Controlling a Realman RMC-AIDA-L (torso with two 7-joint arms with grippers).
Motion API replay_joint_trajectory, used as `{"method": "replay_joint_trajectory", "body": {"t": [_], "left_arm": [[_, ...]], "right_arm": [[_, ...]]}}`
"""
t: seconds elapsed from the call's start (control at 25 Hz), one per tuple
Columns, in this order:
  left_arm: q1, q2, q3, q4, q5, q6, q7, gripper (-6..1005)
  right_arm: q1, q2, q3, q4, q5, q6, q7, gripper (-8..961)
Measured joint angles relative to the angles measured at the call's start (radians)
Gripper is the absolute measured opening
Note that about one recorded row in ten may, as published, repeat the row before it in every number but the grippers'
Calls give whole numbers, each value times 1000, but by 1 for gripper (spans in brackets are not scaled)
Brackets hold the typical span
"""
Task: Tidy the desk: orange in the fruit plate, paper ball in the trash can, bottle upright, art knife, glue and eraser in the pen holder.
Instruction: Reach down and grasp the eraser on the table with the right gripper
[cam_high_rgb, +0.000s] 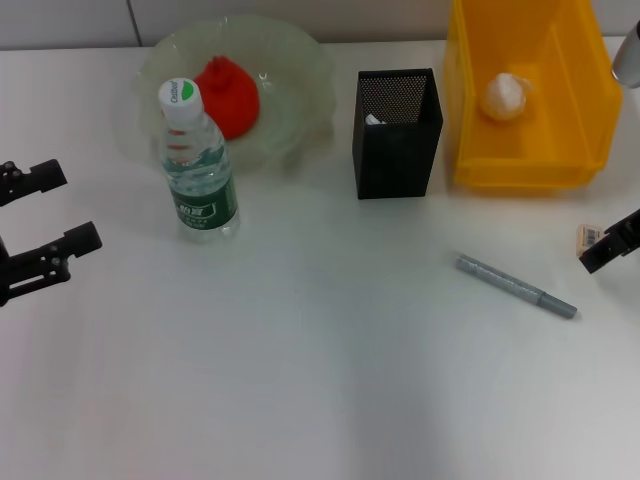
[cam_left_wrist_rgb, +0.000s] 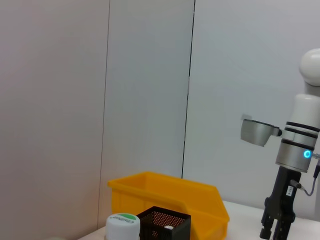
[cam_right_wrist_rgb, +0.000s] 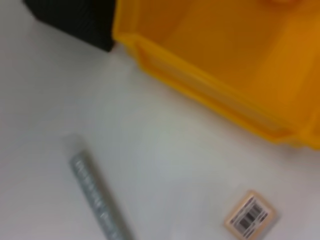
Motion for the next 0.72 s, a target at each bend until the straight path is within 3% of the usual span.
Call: {"method": "replay_joint_trajectory", "body": {"t": [0.72], "left_arm": [[-3, -5, 18, -5, 0, -25, 4, 802]], "right_arm": [[41, -6, 2, 156, -7, 166, 15, 646]]}}
